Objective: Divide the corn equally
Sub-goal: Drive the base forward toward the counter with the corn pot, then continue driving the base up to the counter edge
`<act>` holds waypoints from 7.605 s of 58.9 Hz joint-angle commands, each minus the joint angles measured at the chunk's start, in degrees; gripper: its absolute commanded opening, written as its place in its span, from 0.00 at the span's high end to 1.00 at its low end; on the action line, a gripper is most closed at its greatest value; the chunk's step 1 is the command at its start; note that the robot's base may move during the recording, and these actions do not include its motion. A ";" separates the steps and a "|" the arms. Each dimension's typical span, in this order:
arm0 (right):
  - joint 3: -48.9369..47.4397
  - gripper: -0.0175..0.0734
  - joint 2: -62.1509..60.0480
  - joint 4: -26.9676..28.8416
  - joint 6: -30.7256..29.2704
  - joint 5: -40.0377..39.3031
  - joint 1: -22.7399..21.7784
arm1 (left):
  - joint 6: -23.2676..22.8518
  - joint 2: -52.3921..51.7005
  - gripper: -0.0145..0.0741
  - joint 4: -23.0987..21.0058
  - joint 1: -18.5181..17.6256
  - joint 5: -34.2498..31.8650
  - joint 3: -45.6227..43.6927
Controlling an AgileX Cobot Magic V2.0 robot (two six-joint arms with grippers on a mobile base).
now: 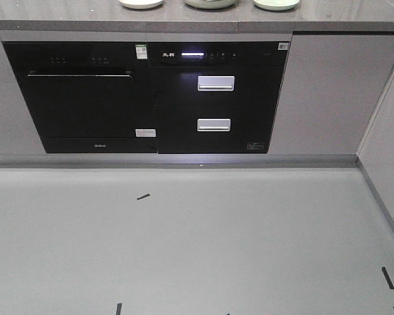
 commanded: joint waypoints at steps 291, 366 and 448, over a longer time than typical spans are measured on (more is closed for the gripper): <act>1.07 0.81 -0.30 -0.50 -0.47 -4.35 -0.35 | -0.42 -0.81 0.84 -0.55 -0.46 -4.06 -1.29; 1.07 0.81 -0.30 -0.50 -0.47 -4.31 -0.35 | -0.42 -0.81 0.84 -0.55 -0.46 -4.06 -1.29; 1.07 0.81 -0.30 -0.50 -0.47 -4.24 -0.35 | -0.42 -0.81 0.84 -0.55 -0.46 -4.06 -1.29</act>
